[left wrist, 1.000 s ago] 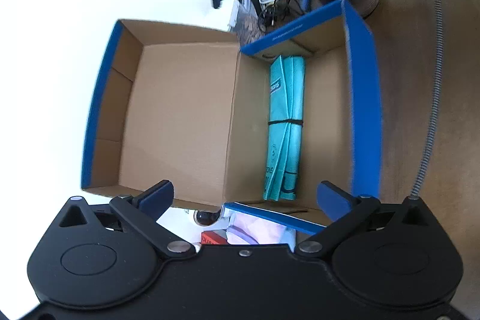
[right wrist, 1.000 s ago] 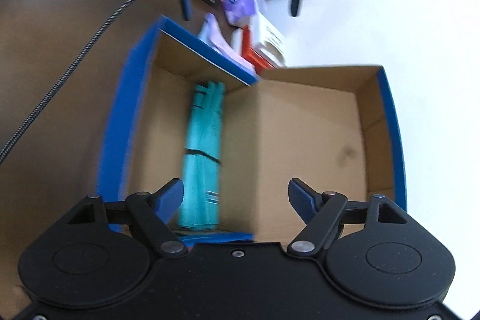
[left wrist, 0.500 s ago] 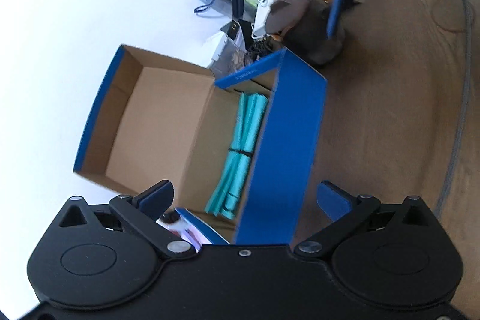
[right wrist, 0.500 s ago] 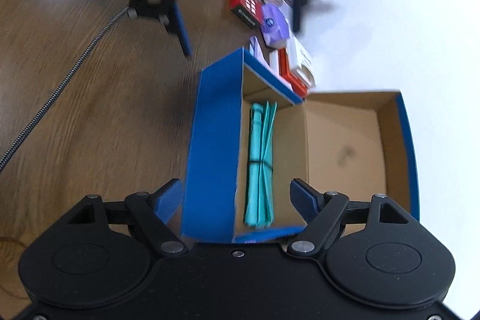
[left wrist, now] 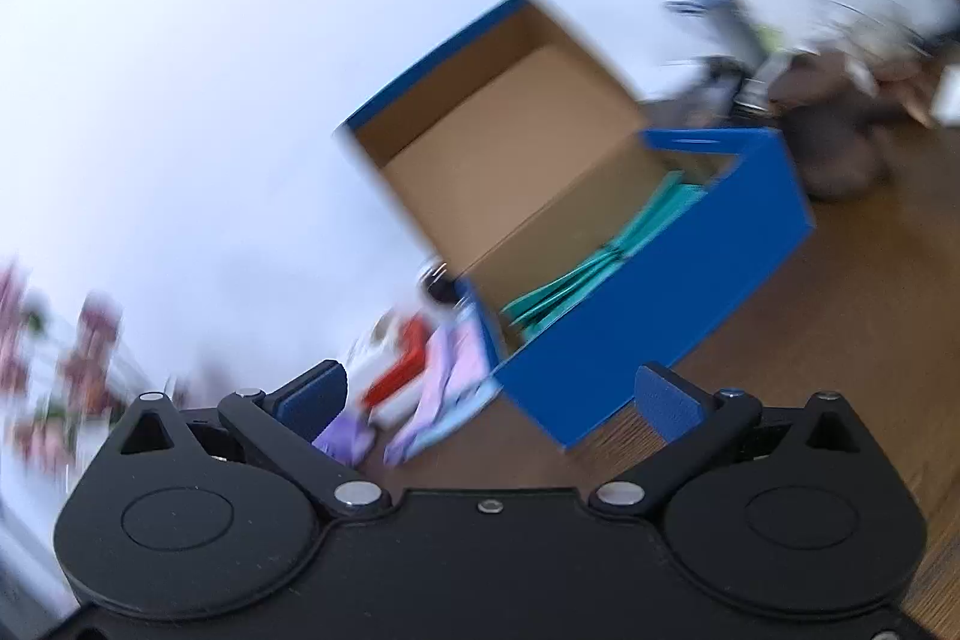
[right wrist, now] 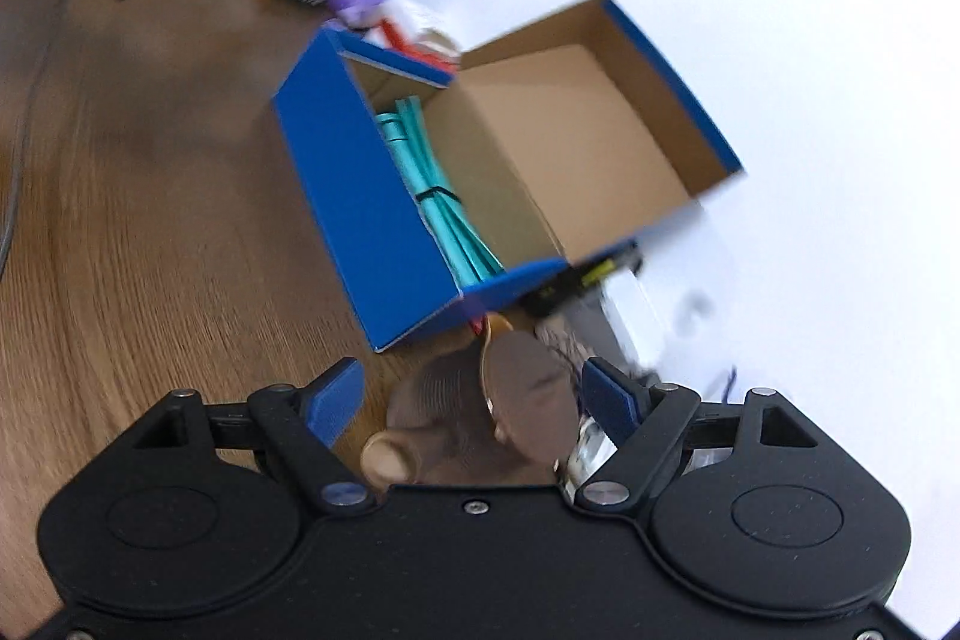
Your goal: Fold shopping bag
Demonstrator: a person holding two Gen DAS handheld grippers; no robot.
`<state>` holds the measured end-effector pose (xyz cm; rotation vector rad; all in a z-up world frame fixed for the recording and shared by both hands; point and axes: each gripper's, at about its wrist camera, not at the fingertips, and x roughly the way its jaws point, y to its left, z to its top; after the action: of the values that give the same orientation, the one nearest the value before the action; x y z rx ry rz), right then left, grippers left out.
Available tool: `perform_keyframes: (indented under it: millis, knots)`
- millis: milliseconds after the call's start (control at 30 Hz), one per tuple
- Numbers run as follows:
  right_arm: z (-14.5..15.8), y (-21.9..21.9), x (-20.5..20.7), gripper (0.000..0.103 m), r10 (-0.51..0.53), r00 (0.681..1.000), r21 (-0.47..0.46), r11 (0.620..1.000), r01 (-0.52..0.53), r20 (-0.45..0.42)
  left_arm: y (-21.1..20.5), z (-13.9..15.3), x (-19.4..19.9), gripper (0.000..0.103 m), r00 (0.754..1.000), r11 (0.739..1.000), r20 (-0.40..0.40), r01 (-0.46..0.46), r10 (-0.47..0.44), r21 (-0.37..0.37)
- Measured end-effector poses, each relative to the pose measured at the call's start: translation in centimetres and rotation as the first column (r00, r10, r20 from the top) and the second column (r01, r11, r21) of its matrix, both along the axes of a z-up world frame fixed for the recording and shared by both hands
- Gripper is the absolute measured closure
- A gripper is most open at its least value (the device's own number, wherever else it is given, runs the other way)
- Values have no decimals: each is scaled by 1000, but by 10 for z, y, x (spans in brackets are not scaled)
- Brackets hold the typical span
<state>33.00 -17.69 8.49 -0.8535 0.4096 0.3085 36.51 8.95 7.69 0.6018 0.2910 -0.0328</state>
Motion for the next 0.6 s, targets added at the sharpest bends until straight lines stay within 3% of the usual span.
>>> perform_keyframes:
  millis: [67, 167, 333, 467, 600]
  knots:
    - [-5, -5, -4, 21, -73, 997, 50, 996, 73, -1, 4, 1, -11, 0, 997, 990, 10, -81, 82, -114]
    - [-17, -11, -12, 21, -181, 983, 112, 977, 181, -8, 1, -5, -27, 0, 992, 970, -19, -123, 122, -207]
    - [-32, -16, -38, 21, -312, 946, 343, 883, 321, -83, -6, -19, -57, 0, 985, 923, -50, -170, 163, -346]
    - [-44, -19, -65, 21, -343, 933, 500, 792, 352, -113, -8, -25, -87, 0, 982, 884, -25, -182, 190, -432]
    - [-63, -10, -96, 16, -367, 925, 572, 740, 352, -95, -24, -33, -107, 0, 977, 878, 5, -190, 214, -438]
